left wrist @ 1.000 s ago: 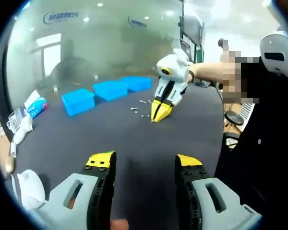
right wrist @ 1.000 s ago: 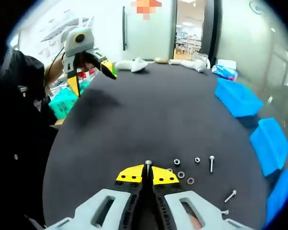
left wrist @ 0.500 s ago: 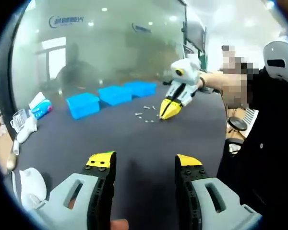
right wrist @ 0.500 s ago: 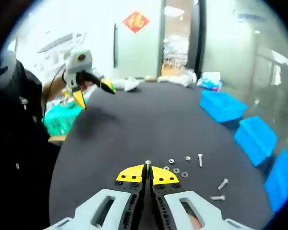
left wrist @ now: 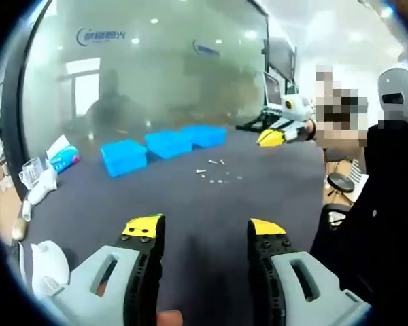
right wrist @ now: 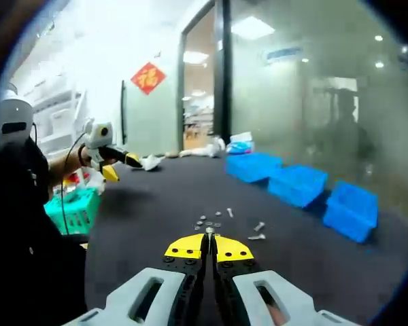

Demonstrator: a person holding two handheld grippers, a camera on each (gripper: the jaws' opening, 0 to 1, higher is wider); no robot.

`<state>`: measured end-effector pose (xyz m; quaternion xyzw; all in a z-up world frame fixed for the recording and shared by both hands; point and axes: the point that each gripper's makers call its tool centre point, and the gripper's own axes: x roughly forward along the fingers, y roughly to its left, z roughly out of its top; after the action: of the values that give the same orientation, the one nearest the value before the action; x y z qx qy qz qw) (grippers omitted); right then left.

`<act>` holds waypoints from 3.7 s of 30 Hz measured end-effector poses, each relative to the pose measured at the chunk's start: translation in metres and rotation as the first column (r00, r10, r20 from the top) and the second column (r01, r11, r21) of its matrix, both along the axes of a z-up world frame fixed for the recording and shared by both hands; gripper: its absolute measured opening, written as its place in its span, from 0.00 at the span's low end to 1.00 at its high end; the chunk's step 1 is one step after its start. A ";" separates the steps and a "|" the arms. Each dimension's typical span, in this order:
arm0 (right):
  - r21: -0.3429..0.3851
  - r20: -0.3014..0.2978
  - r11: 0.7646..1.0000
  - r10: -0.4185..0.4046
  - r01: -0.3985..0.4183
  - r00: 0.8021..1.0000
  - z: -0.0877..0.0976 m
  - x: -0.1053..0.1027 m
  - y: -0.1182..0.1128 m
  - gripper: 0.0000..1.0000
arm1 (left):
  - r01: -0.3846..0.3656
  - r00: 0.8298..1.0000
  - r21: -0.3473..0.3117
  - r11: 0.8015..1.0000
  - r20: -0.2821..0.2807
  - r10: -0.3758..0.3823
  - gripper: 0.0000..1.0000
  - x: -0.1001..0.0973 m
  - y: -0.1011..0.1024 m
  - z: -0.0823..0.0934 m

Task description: Sort the screws, nuts, and washers into the corresponding bins

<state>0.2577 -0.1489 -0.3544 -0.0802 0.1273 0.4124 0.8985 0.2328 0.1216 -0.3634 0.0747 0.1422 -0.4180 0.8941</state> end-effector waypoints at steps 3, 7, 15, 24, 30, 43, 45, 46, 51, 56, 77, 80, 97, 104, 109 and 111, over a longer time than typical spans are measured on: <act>0.019 0.050 0.998 -0.062 0.061 0.997 0.009 -0.005 -0.017 0.01 | -0.011 1.000 -0.010 1.000 0.009 0.012 0.47 0.001 0.000 0.003; 0.049 0.100 0.987 -0.155 0.151 0.983 0.015 -0.013 -0.045 0.01 | -0.040 0.999 -0.014 0.999 0.017 0.041 0.47 0.004 0.004 0.005; 0.122 0.153 0.928 -0.368 0.352 0.917 0.015 -0.033 -0.091 0.01 | -0.073 0.997 -0.030 0.997 0.025 0.073 0.47 0.008 0.007 0.007; 0.171 0.177 0.898 -0.432 0.405 0.884 0.027 -0.036 -0.105 0.01 | -0.082 0.996 -0.031 0.996 0.043 0.083 0.47 0.011 0.004 0.009; 0.164 0.202 0.898 -0.437 0.409 0.877 0.043 -0.017 -0.108 0.01 | -0.094 0.994 -0.039 0.995 0.044 0.095 0.47 0.012 0.007 0.008; 0.184 0.163 0.894 -0.437 0.408 0.885 0.059 0.064 -0.113 0.01 | -0.111 0.992 -0.062 0.992 0.045 0.114 0.47 0.013 0.011 0.008; 0.172 0.155 0.895 -0.438 0.412 0.885 0.059 0.076 -0.113 0.01 | -0.110 0.993 -0.060 0.992 0.043 0.113 0.47 0.012 0.011 0.006; 0.165 0.158 0.894 -0.440 0.416 0.884 0.059 0.083 -0.113 0.01 | -0.112 0.992 -0.060 0.992 0.043 0.114 0.47 0.012 0.012 0.006; 0.126 0.133 0.889 -0.455 0.440 0.881 0.054 0.125 -0.115 0.01 | -0.122 0.991 -0.081 0.989 0.042 0.125 0.47 0.013 0.014 0.007; 0.106 0.110 0.879 -0.475 0.465 0.873 0.048 0.149 -0.112 0.01 | -0.137 0.989 -0.088 0.987 0.043 0.141 0.47 0.013 0.019 0.007; -0.071 0.076 0.827 -0.554 0.558 0.829 0.014 0.254 -0.118 0.01 | -0.163 0.984 -0.116 0.980 0.057 0.171 0.47 0.011 0.026 0.011; -0.078 0.073 0.819 -0.564 0.569 0.822 0.009 0.262 -0.117 0.01 | -0.171 0.982 -0.119 0.978 0.056 0.178 0.47 0.011 0.028 0.011; 0.019 0.107 0.779 -0.625 0.627 0.773 0.023 0.256 -0.133 0.19 | -0.171 0.982 -0.123 0.977 0.060 0.180 0.47 0.006 0.030 0.013; 0.126 0.077 0.806 -0.590 0.579 0.804 0.036 0.217 -0.118 0.22 | -0.164 0.983 -0.136 0.977 0.061 0.174 0.47 0.007 0.024 0.015; 0.218 0.067 0.829 -0.539 0.515 0.840 0.047 0.173 -0.099 0.23 | -0.164 0.983 -0.143 0.976 0.063 0.174 0.47 0.009 0.020 0.018; 0.216 0.080 0.836 -0.531 0.505 0.844 0.047 0.158 -0.096 0.23 | -0.160 0.983 -0.147 0.976 0.068 0.171 0.47 0.009 0.018 0.021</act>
<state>0.4159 -0.2453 -0.3071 0.0137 0.0437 0.1570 0.9865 0.2420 0.1397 -0.3425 0.0162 0.0819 -0.3478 0.9339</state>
